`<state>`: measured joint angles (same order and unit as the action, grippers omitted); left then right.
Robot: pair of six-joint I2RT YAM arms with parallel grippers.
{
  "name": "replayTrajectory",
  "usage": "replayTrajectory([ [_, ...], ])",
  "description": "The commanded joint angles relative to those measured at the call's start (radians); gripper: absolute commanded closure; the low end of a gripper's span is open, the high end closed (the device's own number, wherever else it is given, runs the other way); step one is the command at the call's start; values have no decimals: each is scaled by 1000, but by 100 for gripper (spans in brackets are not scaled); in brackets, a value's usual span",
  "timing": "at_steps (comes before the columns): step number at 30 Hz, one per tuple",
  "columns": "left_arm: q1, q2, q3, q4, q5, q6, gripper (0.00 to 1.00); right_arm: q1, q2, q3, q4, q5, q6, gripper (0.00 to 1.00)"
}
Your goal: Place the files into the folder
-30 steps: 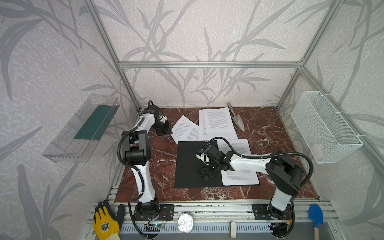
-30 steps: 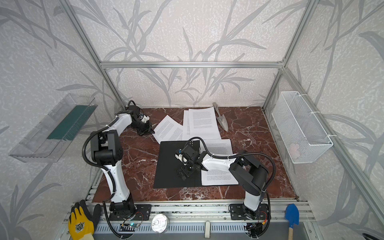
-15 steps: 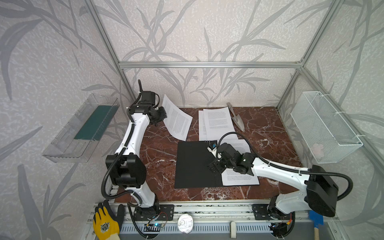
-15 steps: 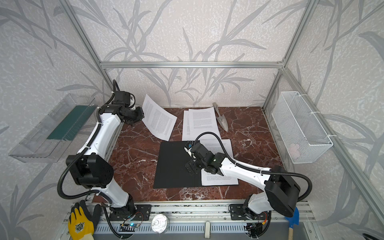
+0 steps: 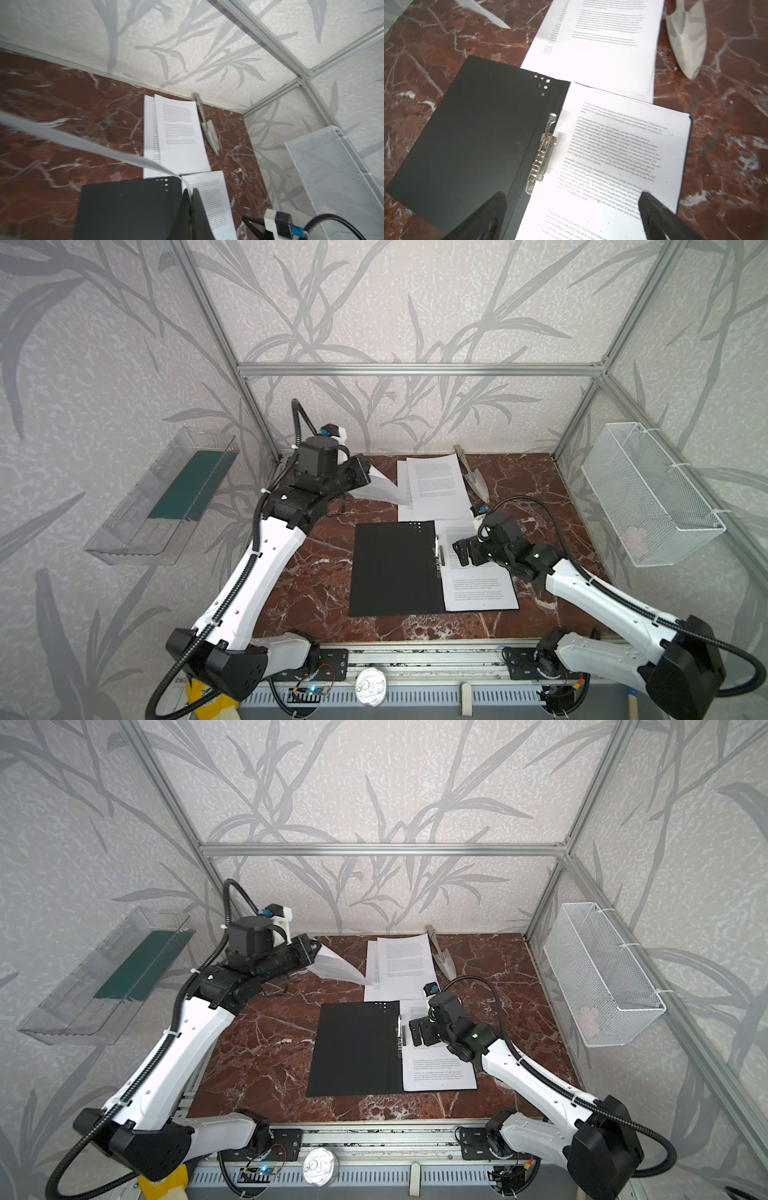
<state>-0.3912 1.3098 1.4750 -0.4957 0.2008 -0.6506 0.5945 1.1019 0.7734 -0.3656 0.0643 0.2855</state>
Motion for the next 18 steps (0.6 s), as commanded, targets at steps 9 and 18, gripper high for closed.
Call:
replayTrajectory([
  [9,-141,198,103,269,-45,-118,100,-135,-89,-63,24,-164,81,1],
  [18,-304,27,-272,521,-203,-262,100,-173,-159,-99,49,-223,126,1],
])
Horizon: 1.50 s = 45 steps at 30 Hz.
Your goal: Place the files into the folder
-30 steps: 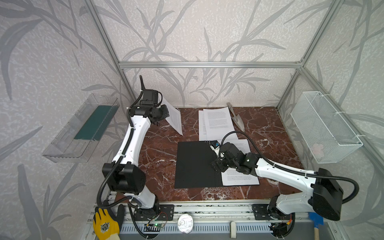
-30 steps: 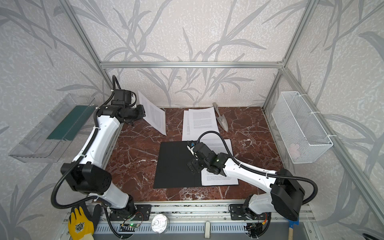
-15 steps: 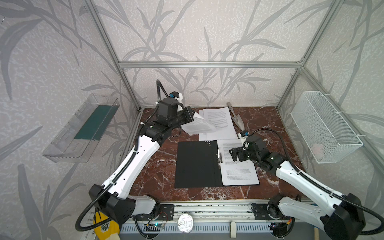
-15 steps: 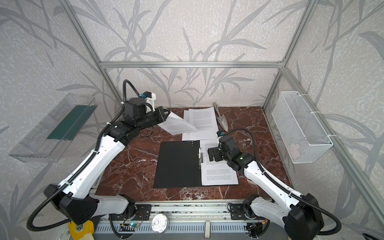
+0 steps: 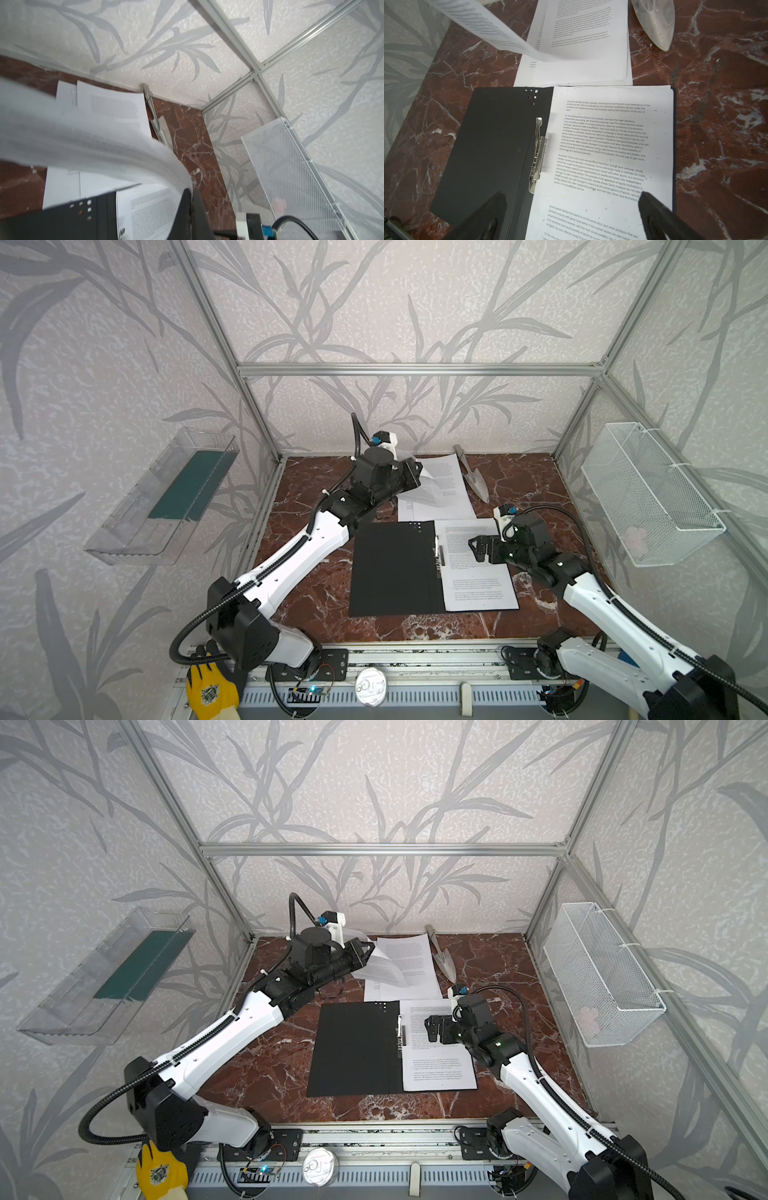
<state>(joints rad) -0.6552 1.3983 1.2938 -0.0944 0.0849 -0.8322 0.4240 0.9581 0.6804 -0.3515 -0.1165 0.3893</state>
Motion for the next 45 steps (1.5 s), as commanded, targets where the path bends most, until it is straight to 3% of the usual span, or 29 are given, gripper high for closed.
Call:
replayTrajectory([
  [1,-67,-85,-142,147,-116,-95,100,-2,-12,-6,41,-54,28,1],
  [5,-162,-162,-308,229,-203,-174,100,-3,-7,-17,70,-88,63,1],
  [10,-326,-229,-413,146,-455,-155,100,-3,-53,-61,98,-106,143,1],
  [16,-396,-226,-563,159,-497,-254,100,-2,-150,-170,156,-172,208,1],
  [26,-543,-165,-626,32,-768,-341,100,56,-141,-319,316,-210,327,0],
  [34,-577,-52,-640,61,-766,-415,100,211,-117,-366,443,-111,473,1],
  [45,-578,-141,-761,250,-784,-428,100,421,10,-457,744,74,650,3],
])
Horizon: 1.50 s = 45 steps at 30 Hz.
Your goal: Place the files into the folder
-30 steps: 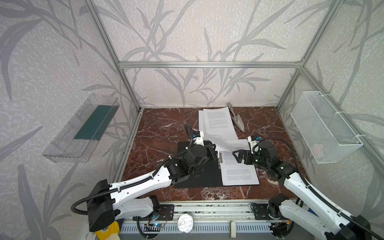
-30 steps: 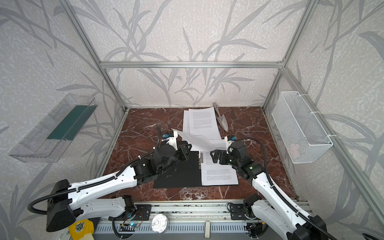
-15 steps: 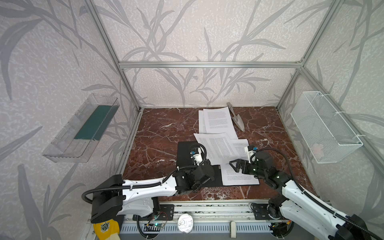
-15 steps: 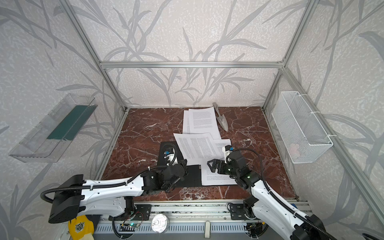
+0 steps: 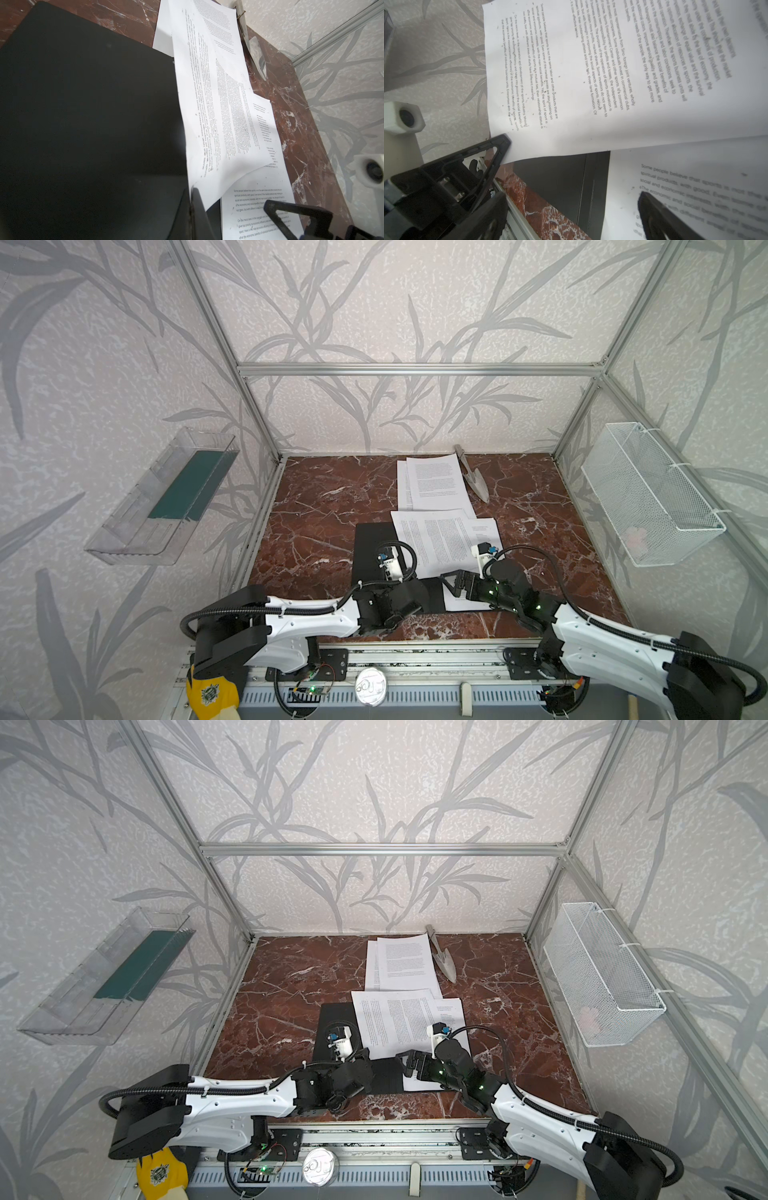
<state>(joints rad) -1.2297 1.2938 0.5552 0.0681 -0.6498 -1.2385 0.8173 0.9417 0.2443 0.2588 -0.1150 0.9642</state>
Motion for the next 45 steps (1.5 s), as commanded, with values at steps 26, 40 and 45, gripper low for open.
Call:
replayTrajectory([
  [26,-10,-10,-62,209,12,-62,100,99,622,-105,1040,315,394,16],
  [40,-16,-14,-86,205,10,-84,100,94,703,-119,1142,383,381,27],
  [45,-17,-16,-84,198,17,-77,100,88,696,-114,1148,392,372,28],
])
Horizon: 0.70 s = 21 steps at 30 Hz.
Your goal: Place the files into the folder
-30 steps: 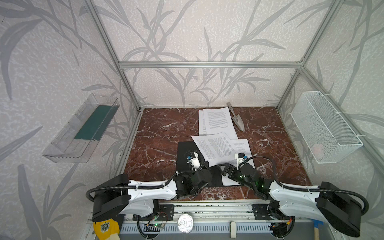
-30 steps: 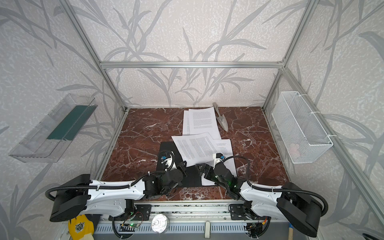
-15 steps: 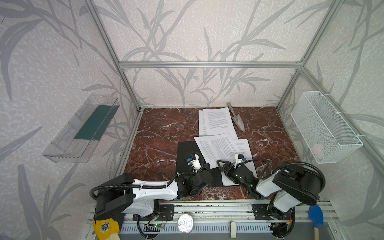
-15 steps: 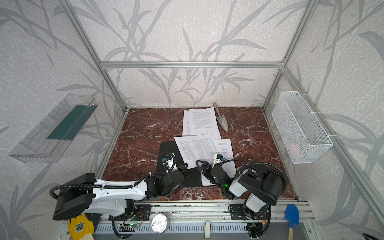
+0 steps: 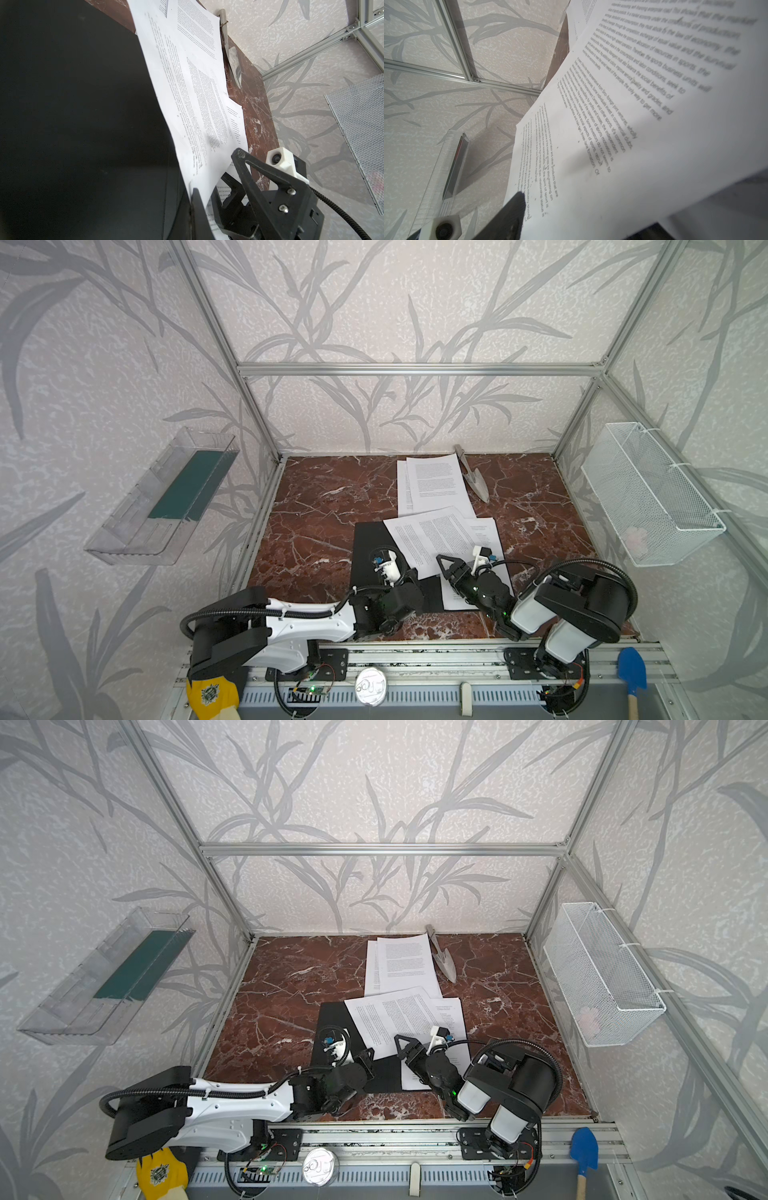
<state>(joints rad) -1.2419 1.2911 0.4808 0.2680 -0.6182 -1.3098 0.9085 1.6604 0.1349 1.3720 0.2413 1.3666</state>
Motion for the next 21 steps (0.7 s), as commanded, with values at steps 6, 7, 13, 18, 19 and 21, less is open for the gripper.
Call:
replayTrajectory([
  [6,-5,-13,-13,-7,-8,-7,100,-4,-60,-7,21,53,-55,43],
  [7,-5,-12,-12,-5,-8,-8,100,-3,-62,-5,15,56,-54,43],
  [13,-5,5,-8,10,4,-7,100,-4,-40,-8,33,62,-42,53],
  [18,-6,20,-8,19,9,-11,100,-3,-27,-9,33,65,-29,66],
  [19,-5,20,-8,19,8,-12,100,-4,-28,-10,34,66,-29,67],
  [21,-5,20,-8,20,2,-12,99,-5,-32,-11,33,65,-46,73],
])
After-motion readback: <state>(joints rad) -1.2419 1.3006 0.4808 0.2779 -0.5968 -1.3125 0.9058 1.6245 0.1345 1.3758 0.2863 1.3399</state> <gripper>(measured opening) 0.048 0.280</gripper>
